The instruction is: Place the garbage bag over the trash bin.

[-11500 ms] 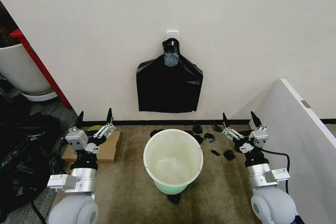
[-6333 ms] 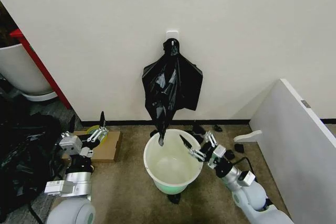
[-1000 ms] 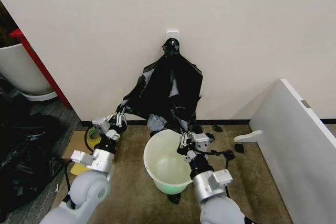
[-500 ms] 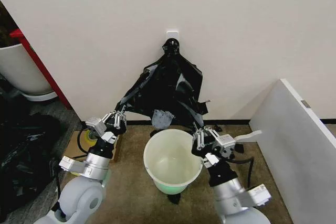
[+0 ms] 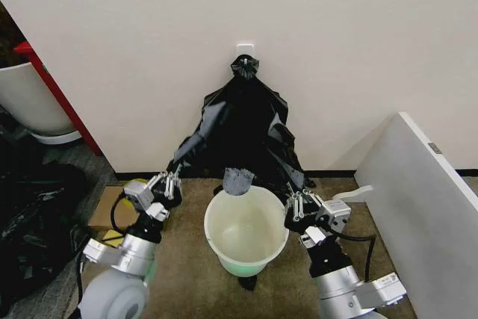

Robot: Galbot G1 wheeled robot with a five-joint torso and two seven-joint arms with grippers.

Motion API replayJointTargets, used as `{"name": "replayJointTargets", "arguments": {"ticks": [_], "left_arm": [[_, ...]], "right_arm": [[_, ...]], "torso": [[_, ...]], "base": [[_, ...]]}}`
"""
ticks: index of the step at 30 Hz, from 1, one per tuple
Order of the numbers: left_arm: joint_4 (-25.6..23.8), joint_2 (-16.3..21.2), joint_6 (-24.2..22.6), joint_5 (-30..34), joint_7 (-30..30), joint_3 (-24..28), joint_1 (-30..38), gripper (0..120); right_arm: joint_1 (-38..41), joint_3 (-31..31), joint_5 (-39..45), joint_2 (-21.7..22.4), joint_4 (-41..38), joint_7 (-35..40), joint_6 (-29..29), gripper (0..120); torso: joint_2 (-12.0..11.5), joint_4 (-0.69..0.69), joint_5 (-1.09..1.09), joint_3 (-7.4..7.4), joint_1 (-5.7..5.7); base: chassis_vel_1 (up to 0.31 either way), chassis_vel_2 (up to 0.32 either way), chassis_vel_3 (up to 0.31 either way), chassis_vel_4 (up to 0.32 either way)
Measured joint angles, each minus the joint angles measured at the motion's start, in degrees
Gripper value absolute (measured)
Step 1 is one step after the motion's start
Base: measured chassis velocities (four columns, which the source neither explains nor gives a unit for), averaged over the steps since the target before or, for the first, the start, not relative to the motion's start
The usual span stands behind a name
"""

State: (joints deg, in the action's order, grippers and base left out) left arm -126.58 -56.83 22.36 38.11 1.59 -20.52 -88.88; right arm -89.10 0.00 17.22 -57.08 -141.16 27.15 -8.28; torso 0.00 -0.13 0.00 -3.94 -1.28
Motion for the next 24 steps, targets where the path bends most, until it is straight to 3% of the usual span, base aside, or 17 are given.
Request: {"name": "replayJointTargets", "arguments": {"ticks": [7,12,24], "left_arm": [[-2.74,0.44,0.14,3.28,-0.40,-0.92,2.19,0],[-5.42,1.70,-2.27,7.73,-1.05,-1.35,4.95,0],[-1.38,0.01,-3.26,6.76,-1.22,2.22,6.58,0]], "right_arm": [[0.86,0.27,-0.88,-0.26,-0.15,-1.47,-1.41,0],[1.97,1.74,1.57,-0.19,-2.06,-1.20,0.10,0],[3.77,1.32,5.12,-0.82,0.41,0.16,1.81,0]], "torso": [[-0.01,-0.02,0.02,0.00,0.00],[-0.01,-0.02,0.01,-0.01,0.00],[-0.01,-0.01,0.01,-0.01,0.00]], "base": [[0.000,0.000,0.000,0.000],[0.000,0.000,0.000,0.000],[0.000,0.000,0.000,0.000]]}}
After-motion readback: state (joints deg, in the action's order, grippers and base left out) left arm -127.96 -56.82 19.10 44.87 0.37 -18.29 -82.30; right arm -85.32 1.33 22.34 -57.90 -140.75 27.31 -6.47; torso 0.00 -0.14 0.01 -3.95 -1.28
